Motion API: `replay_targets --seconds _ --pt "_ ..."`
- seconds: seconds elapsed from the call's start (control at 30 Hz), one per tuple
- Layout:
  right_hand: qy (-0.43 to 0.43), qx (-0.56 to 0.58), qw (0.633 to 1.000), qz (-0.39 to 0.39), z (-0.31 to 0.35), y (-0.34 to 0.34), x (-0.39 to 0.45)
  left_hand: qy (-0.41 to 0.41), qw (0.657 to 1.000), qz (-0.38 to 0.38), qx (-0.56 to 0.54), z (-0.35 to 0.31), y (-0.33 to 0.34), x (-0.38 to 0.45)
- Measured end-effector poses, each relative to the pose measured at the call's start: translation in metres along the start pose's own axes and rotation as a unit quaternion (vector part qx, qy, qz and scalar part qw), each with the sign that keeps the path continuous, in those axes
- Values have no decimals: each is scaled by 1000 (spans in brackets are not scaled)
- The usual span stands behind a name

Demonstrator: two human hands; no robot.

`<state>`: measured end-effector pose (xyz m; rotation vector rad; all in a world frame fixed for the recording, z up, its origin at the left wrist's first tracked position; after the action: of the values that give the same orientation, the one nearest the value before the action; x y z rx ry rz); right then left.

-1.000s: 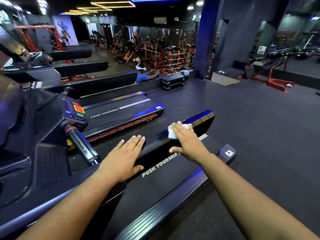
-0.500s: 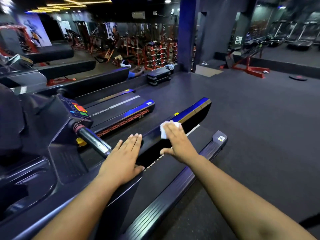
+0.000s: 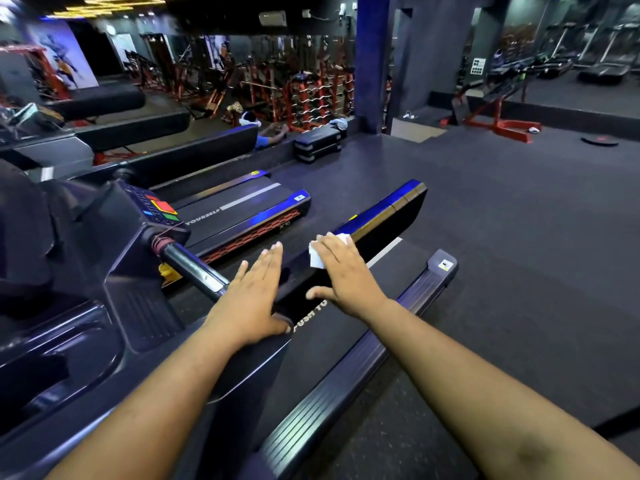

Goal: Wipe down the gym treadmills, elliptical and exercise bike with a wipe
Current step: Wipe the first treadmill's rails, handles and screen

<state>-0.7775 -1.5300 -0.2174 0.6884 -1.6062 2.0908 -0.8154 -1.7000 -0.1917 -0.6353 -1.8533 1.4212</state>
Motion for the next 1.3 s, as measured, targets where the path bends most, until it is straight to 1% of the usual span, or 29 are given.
replay_targets --seconds 0.03,0.07,0.2,0.27,0.33,0.37,0.4,0.47,0.5,0.53,0.57,0.63,0.7,0.73,0.8,0.83,0.87,0.93,0.97,1.0,1.03,1.07,1.17,1.23,1.3 --pt "17 -7 1000 10 4 3 6 -8 1000 -4 -9 2 -1 0" --pt "12 -8 1000 17 16 7 8 -16 1000 -9 -12 3 -2 0" --pt "-113 36 993 -10 82 24 -19 -58 997 -40 -12 9 -3 -4" --pt "-148 45 987 -32 88 31 -42 -65 997 -51 -11 13 -3 -7" --pt "-165 21 984 -60 69 39 -55 -55 997 -48 0 14 -2 -9" --pt "-148 7 986 -73 52 43 -55 -48 998 -41 7 14 -2 -9" --pt "-105 6 991 -84 33 45 -52 -41 999 -32 15 13 -1 -10" --pt "22 35 994 -100 5 45 -44 -26 999 -24 38 9 1 -9" --pt "71 55 990 -105 3 46 -40 -20 998 -25 51 7 1 -10" --pt "95 80 986 -110 10 48 -38 -15 998 -26 63 6 1 -10" --pt "93 104 984 -114 22 50 -40 -11 997 -25 75 5 2 -9" --pt "24 128 986 -105 58 60 -52 -9 996 -21 90 5 3 -8" --pt "-48 102 991 -74 77 79 -74 -10 996 -16 91 5 2 -9" --pt "-61 72 993 -67 74 86 -82 -9 995 -17 96 5 2 -10" --pt "-35 33 996 -72 49 91 -87 -8 994 -16 106 3 0 -11" --pt "8 44 996 -82 33 88 -85 -8 994 -17 106 1 0 -11" --pt "70 81 990 -95 16 83 -80 -8 994 -19 106 0 -1 -10" --pt "204 180 954 -128 -9 74 -69 -13 993 -20 111 -1 -1 -10" --pt "247 223 931 -149 -13 72 -64 -16 993 -22 114 -1 -1 -10" --pt "269 257 914 -163 -8 69 -59 -16 993 -23 116 -2 -1 -10" --pt "278 278 904 -170 4 69 -56 -17 993 -25 118 -2 -1 -10" --pt "272 289 902 -167 22 67 -55 -18 992 -26 120 -1 -1 -10" --pt "222 292 917 -158 71 68 -64 -19 991 -10 130 -2 -1 -10" --pt "247 302 906 -162 63 71 -66 -23 991 -6 135 -2 -1 -11" --pt "317 328 869 -191 25 71 -57 -27 991 -4 133 -2 -1 -12"
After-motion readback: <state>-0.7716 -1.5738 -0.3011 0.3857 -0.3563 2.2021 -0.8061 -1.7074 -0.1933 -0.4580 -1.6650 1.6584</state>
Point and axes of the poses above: each hand's wrist, its own x-axis towards the middle knuckle, its own y-axis out of the palm, z = x × y, the point moved 7 cm from there along x, towards the middle knuckle, and after that the axes turned 9 degrees about -z, right-handed, at the moved point
